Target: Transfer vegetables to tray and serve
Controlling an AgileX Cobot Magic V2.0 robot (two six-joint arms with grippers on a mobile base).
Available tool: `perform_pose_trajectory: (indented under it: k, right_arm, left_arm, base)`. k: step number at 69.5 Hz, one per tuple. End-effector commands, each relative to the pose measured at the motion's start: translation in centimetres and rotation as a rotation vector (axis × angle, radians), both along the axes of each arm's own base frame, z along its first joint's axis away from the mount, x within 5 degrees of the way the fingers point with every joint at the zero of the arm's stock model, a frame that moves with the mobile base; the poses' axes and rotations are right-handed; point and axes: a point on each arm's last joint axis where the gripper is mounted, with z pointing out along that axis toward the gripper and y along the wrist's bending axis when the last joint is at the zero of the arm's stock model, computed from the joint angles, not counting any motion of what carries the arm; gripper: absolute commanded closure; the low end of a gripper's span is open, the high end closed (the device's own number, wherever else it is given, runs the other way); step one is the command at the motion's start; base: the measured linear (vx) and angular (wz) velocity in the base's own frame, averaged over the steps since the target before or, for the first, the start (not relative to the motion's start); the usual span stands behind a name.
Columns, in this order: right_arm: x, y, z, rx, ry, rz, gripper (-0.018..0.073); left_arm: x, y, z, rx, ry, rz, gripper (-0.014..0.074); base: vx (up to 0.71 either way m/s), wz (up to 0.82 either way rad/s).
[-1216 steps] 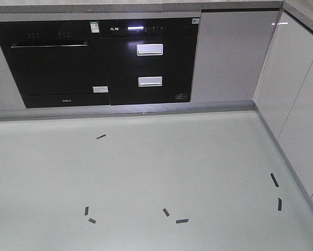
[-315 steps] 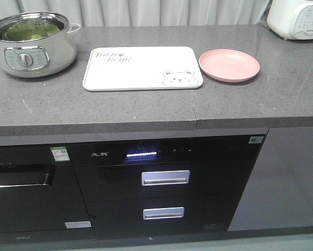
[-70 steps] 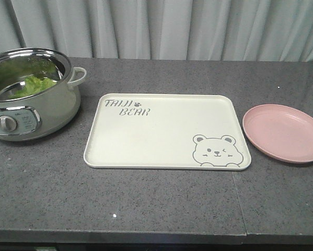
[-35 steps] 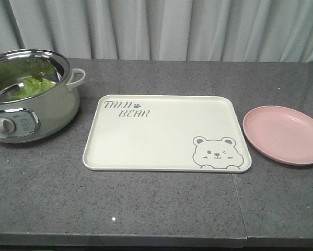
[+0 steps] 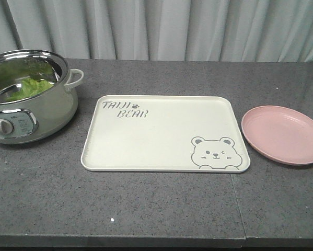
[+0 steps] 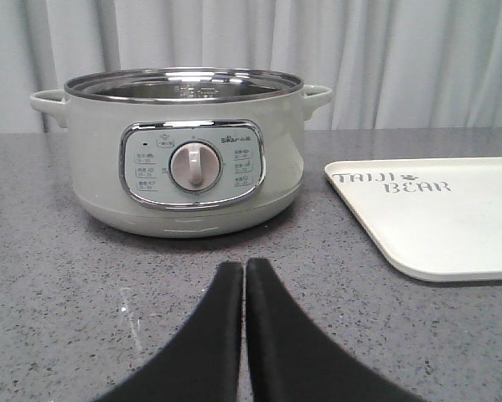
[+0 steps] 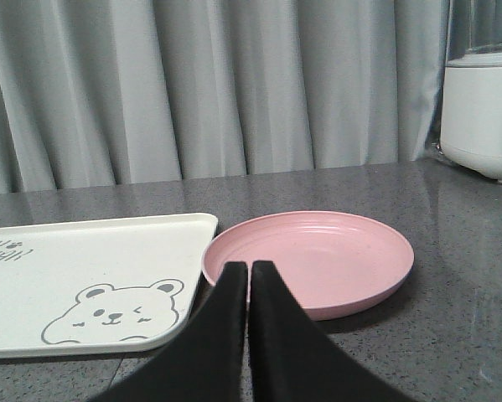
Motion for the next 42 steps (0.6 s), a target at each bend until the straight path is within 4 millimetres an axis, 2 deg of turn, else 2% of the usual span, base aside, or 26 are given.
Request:
perform_pose_trajectory:
  k: [1,42]
  right_arm:
    - [-0.03,0.03,0.20,-0.006,-0.066,0.001,0.0562]
    - [-0.03,0.03,0.18,-0.006,-0.063,0.001,0.0562]
  left_arm:
    - [0.06,-0.03,-0.07,-0.010,-0.054,-0.003,0.0602]
    - [0.06,-0.03,-0.07,-0.010,-0.054,-0.003,0.0602]
  base:
    - [0.00,-0.02]
    - [0.00,0.00]
